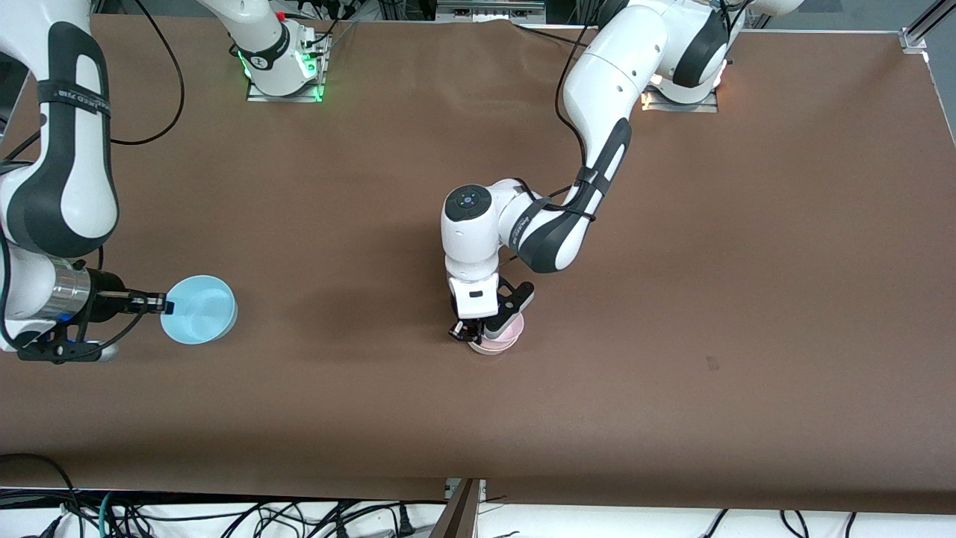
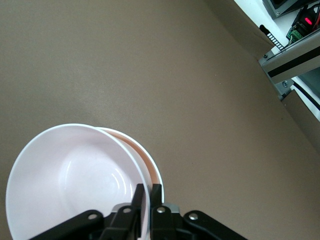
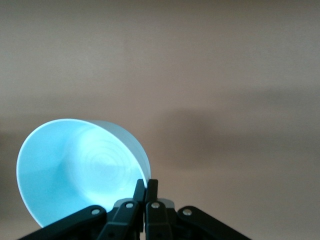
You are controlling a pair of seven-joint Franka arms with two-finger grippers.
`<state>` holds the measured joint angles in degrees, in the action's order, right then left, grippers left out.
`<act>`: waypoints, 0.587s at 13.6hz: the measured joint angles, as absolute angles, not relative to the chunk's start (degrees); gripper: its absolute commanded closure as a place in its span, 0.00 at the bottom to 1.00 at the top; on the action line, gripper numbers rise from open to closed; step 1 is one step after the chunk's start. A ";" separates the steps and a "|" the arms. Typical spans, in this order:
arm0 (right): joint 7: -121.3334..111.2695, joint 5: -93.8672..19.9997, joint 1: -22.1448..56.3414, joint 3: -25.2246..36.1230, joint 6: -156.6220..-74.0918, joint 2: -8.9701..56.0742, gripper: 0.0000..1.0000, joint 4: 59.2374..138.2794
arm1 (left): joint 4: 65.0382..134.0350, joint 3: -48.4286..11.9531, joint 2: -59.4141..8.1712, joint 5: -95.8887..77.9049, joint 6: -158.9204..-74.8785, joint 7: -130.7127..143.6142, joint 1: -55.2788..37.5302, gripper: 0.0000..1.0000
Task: Stack pink and blue bowls on white bowl
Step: 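Open the left gripper and raise it off the pink bowl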
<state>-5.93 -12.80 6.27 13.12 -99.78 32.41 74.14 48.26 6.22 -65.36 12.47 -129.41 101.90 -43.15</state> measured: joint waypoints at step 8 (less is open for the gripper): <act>-5.83 -12.91 4.67 12.46 -100.40 32.44 1.00 74.16 | 47.35 6.24 -65.35 10.62 -129.41 101.90 -42.58 0.49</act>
<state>-5.83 -12.91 4.67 12.46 -100.40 32.44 74.16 47.35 6.24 -65.35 10.62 -129.41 101.90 -42.58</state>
